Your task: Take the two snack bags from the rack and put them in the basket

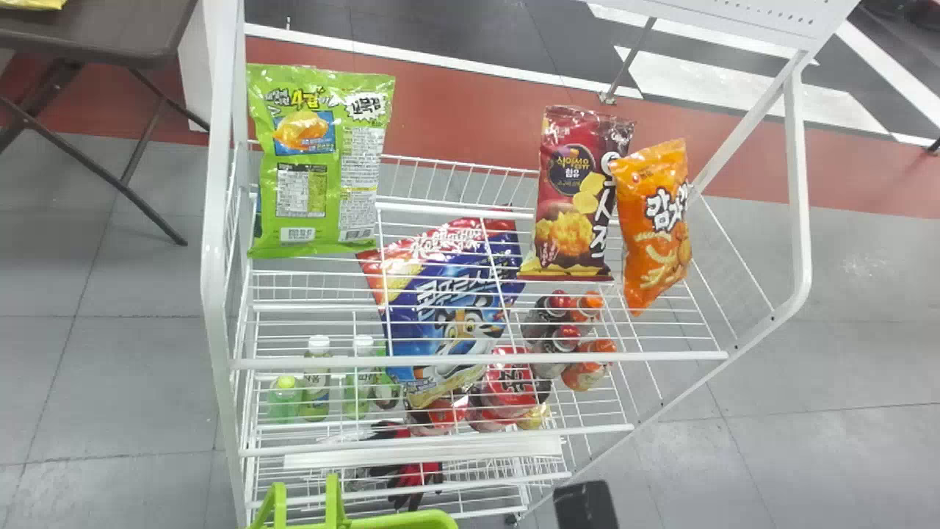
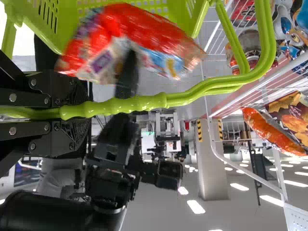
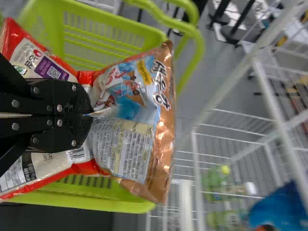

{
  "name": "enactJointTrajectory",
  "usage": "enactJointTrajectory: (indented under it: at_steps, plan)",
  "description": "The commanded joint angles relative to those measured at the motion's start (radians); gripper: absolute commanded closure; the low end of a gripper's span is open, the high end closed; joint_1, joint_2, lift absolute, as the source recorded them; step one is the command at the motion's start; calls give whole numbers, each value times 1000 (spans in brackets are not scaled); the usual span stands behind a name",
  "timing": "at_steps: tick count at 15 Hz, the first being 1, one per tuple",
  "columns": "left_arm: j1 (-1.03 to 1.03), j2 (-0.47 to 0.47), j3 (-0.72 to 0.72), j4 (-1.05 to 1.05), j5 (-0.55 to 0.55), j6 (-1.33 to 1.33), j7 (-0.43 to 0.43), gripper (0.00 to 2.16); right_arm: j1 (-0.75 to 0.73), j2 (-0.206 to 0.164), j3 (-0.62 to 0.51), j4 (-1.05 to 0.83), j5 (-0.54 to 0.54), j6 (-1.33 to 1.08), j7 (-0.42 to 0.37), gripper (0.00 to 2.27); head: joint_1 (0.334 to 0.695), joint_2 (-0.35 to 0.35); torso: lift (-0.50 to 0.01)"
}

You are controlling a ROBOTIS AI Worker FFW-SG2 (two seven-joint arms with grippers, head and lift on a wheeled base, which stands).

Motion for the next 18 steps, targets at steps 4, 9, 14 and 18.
enactJointTrajectory:
  at_steps: [4, 9, 14, 18]
  plan:
    - [3, -6, -12, -7, -4, 10, 2, 1598, -85, -9, 72, 108, 3, 68, -46, 1808, 695, -350, -10]
    - [4, -6, -16, -13, -7, 10, 8, 1598, -105, -17, 14, 100, -56, 73, -64, 36, 695, -350, -10]
    - [9, -6, -22, -17, -7, 10, 8, 1598, -131, -16, -36, 30, -58, -55, -67, 63, 695, -350, -10]
    - [9, -6, -44, -17, -27, 10, 16, 1598, -159, -13, 65, 44, 118, -601, -121, 66, 695, -350, -10]
